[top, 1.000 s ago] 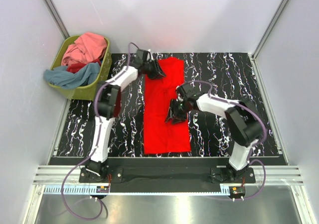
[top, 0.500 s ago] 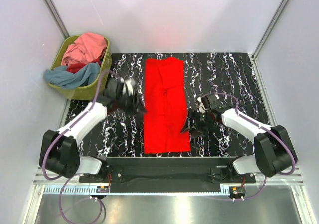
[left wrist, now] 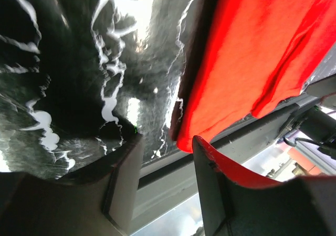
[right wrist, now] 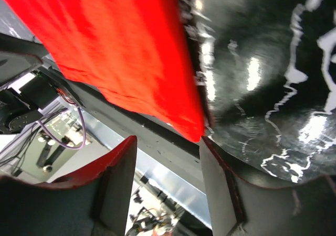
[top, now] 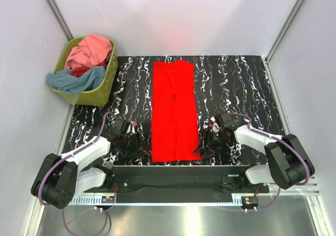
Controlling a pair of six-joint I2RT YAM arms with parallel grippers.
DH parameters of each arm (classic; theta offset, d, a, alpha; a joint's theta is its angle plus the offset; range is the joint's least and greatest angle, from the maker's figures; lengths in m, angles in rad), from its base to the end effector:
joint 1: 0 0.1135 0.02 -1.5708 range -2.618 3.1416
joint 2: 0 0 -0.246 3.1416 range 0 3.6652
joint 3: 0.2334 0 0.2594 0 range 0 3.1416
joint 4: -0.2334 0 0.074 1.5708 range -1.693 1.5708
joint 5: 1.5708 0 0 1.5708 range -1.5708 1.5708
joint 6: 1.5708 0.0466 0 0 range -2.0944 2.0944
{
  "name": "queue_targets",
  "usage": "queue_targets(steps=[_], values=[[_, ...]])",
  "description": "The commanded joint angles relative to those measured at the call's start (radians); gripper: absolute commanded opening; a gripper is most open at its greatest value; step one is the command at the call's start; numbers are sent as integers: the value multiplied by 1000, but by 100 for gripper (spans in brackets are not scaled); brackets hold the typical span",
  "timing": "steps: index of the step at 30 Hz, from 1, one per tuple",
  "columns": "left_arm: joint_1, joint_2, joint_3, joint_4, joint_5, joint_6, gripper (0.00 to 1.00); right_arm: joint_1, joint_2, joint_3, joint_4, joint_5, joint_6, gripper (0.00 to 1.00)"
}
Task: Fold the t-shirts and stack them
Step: Fold the tshirt
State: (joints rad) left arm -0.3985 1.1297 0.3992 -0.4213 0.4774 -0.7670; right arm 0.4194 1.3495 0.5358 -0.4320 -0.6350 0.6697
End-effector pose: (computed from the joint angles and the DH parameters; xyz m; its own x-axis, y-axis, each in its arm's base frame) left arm 0.1667 -0.0934 0.1068 -0.9649 -0.2625 -0.0016 -0.2121 0.7832 -0.5845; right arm 0.1884 0.1142 0.1056 -0.9895 0.1060 0.0985 0.1446 0.7555 0.6390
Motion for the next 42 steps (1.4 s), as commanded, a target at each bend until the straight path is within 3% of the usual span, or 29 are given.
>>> queue_targets(steps=[1,16,23,32,42], values=[[-17,5,-25,99,27,-51,50,-5,16,-46,102,-34,39,58],[-97,62,-73,150,7,-130,50,-4,68,-80,138,11,19,57],[-148,81,-60,124,-36,-155,46,-7,-30,-62,6,135,30,55],[-151,79,-77,107,-59,-161,38,-5,42,20,-40,175,-38,55],[-152,91,-53,107,-63,-164,24,-2,105,-5,7,107,-39,50]])
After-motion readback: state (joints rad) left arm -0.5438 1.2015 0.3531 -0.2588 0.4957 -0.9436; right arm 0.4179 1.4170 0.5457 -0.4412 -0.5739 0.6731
